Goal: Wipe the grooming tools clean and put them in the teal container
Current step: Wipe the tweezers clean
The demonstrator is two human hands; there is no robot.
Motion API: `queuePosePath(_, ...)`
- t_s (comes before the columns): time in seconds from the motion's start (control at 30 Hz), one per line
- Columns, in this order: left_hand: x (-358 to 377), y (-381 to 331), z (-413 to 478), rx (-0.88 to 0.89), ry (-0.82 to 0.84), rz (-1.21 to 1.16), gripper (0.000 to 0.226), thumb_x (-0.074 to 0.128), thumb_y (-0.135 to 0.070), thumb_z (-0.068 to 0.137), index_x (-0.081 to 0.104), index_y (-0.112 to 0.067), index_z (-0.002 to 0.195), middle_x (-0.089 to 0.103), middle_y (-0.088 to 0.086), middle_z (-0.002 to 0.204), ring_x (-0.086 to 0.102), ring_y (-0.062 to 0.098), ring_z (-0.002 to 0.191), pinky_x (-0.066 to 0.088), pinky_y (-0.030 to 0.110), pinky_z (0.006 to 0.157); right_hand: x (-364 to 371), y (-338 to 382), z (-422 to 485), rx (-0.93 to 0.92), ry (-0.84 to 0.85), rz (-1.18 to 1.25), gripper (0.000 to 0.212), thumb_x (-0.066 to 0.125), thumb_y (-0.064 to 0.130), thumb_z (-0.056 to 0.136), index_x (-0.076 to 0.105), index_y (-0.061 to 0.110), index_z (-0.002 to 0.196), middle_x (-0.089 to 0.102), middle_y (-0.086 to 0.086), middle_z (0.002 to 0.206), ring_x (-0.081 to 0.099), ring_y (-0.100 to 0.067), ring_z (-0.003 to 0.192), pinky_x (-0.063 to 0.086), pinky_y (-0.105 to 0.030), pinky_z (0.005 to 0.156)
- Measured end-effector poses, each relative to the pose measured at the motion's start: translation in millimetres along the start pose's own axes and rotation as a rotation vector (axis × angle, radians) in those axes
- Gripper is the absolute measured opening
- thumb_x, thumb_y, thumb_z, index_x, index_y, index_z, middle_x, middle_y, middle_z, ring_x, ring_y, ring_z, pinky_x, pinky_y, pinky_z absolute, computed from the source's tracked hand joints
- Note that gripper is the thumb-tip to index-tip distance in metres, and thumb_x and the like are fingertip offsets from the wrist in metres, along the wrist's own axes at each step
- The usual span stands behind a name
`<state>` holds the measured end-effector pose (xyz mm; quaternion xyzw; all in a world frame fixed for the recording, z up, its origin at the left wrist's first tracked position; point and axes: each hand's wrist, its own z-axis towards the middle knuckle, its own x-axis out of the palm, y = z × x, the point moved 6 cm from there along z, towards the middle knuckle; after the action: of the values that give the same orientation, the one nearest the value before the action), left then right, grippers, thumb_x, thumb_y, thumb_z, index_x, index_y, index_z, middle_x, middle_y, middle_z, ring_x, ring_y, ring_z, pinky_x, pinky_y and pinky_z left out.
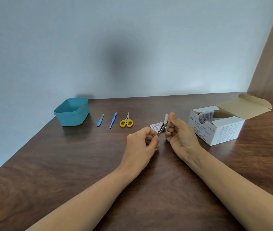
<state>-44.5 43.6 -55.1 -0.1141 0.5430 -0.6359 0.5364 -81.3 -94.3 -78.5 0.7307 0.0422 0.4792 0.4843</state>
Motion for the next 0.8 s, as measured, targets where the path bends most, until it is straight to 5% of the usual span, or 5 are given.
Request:
queuePosePath(0.3,-2.2,2.6,0.7,-0.024,-0.017,-0.018,0.007,0.061,-0.01,0.09,0.067,-0.013,0.087,0.07,-0.002,0.07,0.069,0.006,0.065,0.058,0.02,0.066,6.0,-2.2,-3.3,-0.068,0.095,-0.229,0.012,0.069,0.012,0.079,0.062,0.009,0.071,0.056,0.009,0.052,0.035,-0.003,0.047,0.031,-0.016,0.049)
queuePosePath(0.6,-5.6,4.7,0.2,-0.045,-0.038,-0.07,0.007,0.062,-0.008,0.09,0.068,-0.011,0.089,0.071,-0.001,0.071,0.069,0.007,0.066,0.058,0.018,0.065,11.5,-1.1,-12.5,-0.159,0.156,-0.442,0.025,0.076,0.032,0.061,0.069,0.011,0.071,0.063,-0.002,0.069,0.047,-0.001,0.053,0.035,-0.022,0.06)
queuePosePath(0.8,-6.2,5.6,1.8,-0.046,-0.037,-0.086,0.008,0.061,-0.009,0.091,0.068,-0.011,0.092,0.072,0.002,0.074,0.069,0.007,0.067,0.057,0.018,0.065,15.7,-1.9,-13.5,-0.222,0.188,-0.512,0.015,0.076,0.01,0.074,0.062,0.007,0.072,0.061,-0.012,0.071,0.051,0.001,0.05,0.04,-0.011,0.052)
